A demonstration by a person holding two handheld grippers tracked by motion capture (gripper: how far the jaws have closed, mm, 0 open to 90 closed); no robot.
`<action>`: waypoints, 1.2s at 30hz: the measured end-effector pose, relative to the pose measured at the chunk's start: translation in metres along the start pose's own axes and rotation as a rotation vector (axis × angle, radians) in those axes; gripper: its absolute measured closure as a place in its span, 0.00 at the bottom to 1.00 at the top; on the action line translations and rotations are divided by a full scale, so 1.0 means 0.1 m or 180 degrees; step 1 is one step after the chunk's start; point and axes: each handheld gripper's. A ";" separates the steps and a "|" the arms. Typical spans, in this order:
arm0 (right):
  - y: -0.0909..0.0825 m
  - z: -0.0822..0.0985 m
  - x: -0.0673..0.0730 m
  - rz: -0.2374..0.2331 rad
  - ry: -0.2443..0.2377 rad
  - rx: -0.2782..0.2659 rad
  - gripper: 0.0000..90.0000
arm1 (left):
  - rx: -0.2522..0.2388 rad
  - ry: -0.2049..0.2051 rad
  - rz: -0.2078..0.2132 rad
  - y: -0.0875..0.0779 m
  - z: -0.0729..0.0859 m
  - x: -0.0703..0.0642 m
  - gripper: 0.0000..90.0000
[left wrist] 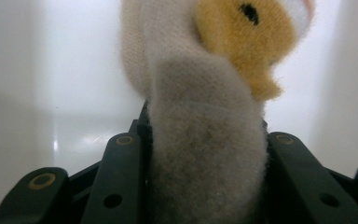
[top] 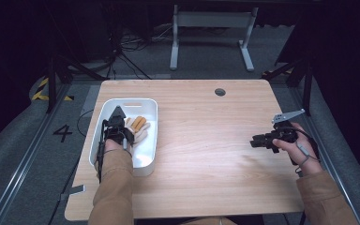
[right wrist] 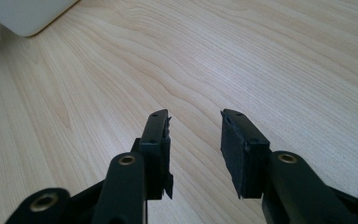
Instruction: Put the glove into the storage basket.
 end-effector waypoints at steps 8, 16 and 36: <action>0.01 0.00 0.00 -0.0003 0.0003 0.0003 0.70 | 0.0014 0.0005 -0.0021 0.04 0.01 0.00 0.69; 0.01 0.01 -0.01 0.0000 0.0008 -0.0002 0.70 | 0.0100 -0.0010 0.0084 0.09 0.01 0.02 0.46; 0.01 0.00 0.00 -0.0027 0.0000 -0.0018 0.69 | -0.0112 0.0211 0.0112 -0.10 -0.02 -0.01 0.00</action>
Point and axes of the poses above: each handheld gripper's, and its own axes: y roughly forward along the jaws, z roughly out of its underside, x roughly to its left, and after that the axes turned 1 degree about z, right-handed
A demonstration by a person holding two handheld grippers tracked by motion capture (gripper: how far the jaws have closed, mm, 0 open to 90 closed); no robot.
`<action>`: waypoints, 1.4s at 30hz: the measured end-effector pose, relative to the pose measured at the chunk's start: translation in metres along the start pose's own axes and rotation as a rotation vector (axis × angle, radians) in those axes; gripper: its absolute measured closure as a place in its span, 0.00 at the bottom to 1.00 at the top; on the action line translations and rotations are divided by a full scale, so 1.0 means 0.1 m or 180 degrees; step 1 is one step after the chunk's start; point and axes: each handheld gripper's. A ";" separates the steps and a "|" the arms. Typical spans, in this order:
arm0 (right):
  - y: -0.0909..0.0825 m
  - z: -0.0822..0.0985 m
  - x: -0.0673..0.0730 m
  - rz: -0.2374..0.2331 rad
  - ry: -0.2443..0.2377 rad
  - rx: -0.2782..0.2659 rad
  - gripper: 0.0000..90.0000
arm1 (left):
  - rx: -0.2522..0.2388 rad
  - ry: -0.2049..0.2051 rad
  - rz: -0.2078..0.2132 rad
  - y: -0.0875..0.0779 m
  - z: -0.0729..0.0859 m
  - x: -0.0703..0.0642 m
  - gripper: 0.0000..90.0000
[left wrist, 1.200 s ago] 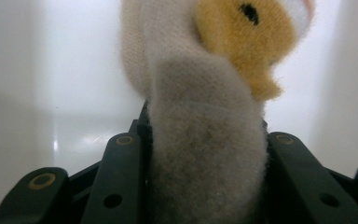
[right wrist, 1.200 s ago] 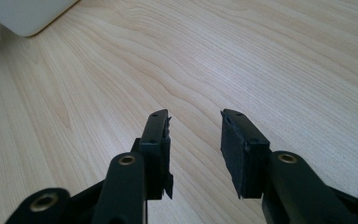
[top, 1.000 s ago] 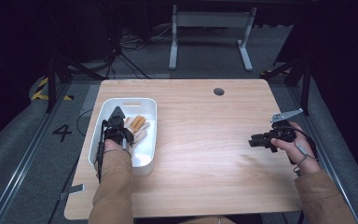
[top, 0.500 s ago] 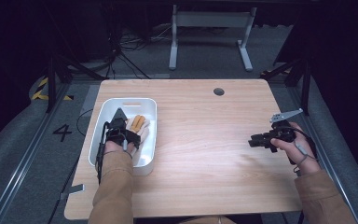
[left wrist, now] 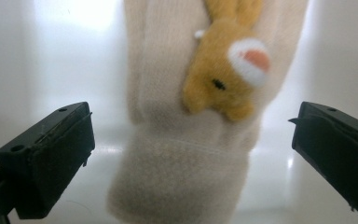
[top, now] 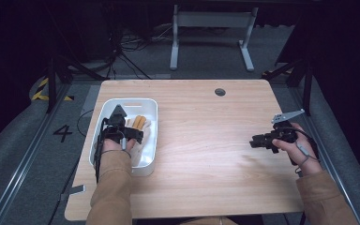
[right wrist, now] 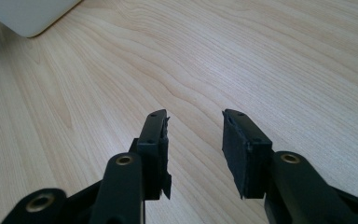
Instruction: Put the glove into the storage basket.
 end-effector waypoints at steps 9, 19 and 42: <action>0.00 -0.01 -0.01 -0.0002 -0.0017 0.0002 0.69 | -0.0223 0.0163 0.0045 -0.30 -0.04 -0.12 0.01; -0.01 0.00 -0.02 0.0007 0.0004 0.0002 0.69 | -0.0920 0.0776 0.0685 -0.78 0.05 -0.39 0.18; -0.05 0.05 -0.04 0.0040 0.0032 -0.0009 0.68 | -0.1641 0.2504 0.1545 -0.82 0.40 -1.52 0.31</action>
Point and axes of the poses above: each handheld gripper's, and its own axes: y roughly forward along the jaws, z roughly out of its underside, x roughly to its left, and after that the axes turned 1 degree about z, right-handed
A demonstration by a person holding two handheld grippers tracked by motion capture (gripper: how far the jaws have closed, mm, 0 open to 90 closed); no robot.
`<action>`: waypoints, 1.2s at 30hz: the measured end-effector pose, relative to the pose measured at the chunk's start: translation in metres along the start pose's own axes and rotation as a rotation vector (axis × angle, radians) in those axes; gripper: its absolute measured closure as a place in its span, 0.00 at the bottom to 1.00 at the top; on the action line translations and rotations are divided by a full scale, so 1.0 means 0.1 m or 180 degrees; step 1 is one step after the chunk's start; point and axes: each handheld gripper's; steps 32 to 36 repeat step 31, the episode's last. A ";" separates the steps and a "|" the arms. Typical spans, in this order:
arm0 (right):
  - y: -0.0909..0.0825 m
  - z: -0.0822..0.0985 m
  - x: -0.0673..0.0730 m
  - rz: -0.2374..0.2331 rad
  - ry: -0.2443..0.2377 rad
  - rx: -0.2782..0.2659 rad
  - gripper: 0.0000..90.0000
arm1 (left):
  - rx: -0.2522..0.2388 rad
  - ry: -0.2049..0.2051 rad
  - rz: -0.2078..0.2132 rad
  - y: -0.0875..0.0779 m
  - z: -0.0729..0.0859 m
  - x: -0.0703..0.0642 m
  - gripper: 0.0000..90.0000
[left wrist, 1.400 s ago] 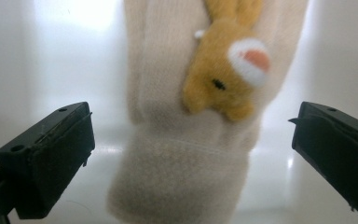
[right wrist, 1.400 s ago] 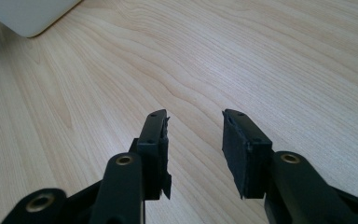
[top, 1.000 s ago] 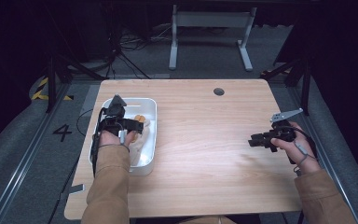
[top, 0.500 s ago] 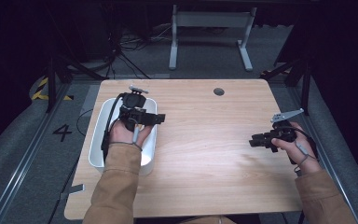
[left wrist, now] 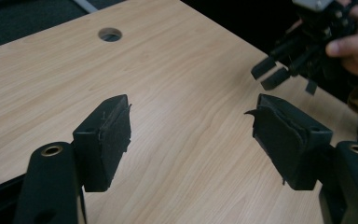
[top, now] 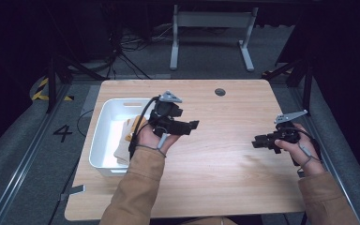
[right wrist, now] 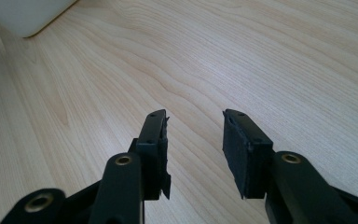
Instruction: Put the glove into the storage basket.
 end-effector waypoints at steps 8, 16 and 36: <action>0.01 0.00 -0.01 0.0007 -0.0005 -0.0012 0.67 | 0.0049 0.0203 0.0336 0.37 0.15 -0.16 0.34; 0.06 0.00 -0.02 0.0015 -0.0047 0.0016 0.67 | 0.0026 0.0215 0.0607 0.72 0.50 -0.20 0.36; 0.15 0.01 0.00 0.0025 -0.0101 0.0094 0.66 | 0.0241 0.0212 0.0408 0.81 0.95 -0.14 0.37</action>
Point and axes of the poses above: each handheld gripper's, and its own axes: y roughly forward along the jaws, z roughly out of its underside, x roughly to its left, and after that the axes turned 1 degree about z, right-handed
